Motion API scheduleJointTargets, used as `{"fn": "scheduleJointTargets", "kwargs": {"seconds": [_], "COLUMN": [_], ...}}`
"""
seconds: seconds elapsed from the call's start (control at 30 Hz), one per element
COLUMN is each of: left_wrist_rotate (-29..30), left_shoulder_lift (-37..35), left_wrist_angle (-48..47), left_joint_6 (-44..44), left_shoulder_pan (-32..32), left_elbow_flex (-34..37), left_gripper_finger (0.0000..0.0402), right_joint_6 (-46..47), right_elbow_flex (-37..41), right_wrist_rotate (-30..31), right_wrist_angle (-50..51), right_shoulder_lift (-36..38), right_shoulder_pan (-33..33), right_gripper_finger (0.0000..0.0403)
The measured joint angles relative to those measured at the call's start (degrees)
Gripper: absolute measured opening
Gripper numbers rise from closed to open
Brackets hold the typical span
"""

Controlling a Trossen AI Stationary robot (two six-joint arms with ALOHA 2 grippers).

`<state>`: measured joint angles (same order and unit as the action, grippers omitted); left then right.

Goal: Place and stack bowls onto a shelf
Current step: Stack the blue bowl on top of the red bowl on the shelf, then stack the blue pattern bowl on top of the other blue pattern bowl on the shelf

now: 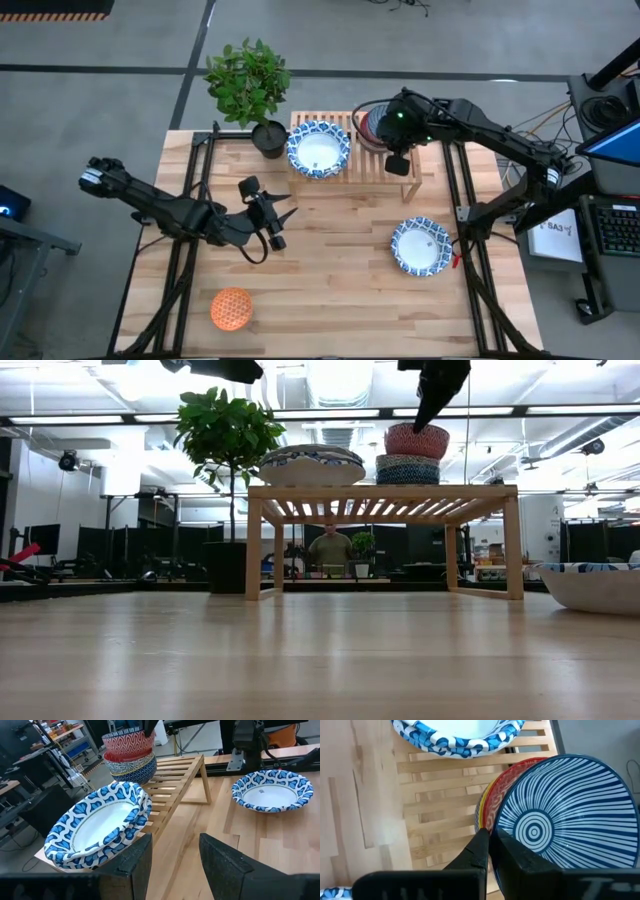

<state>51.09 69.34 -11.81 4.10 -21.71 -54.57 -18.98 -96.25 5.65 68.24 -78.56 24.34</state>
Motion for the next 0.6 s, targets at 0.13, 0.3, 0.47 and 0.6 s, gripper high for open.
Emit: {"fn": "scheduleJointTargets", "kwargs": {"seconds": [0.13, 0.3, 0.47, 0.6], "left_wrist_rotate": [0.0, 0.0, 0.0, 0.0], "left_shoulder_lift": [0.0, 0.0, 0.0, 0.0], "left_wrist_angle": [0.0, 0.0, 0.0, -0.1], "left_joint_6": [0.1, 0.1, 0.1, 1.1], "left_shoulder_pan": [0.0, 0.0, 0.0, 0.0], "left_elbow_flex": [0.0, 0.0, 0.0, 0.0], "left_gripper_finger": [0.0146, 0.0146, 0.0146, 0.0146], "right_joint_6": [0.0, 0.1, 1.0, 0.9], "right_elbow_flex": [0.0, 0.0, 0.0, 0.0], "right_wrist_rotate": [0.1, 0.2, 0.6, 0.6], "right_wrist_angle": [-1.5, -1.5, -1.9, -1.7], "right_shoulder_lift": [-0.7, -1.8, -2.4, -2.3], "right_shoulder_pan": [0.0, 0.0, 0.0, 0.0], "right_gripper_finger": [0.0013, 0.0017, 0.0058, 0.0092]}}
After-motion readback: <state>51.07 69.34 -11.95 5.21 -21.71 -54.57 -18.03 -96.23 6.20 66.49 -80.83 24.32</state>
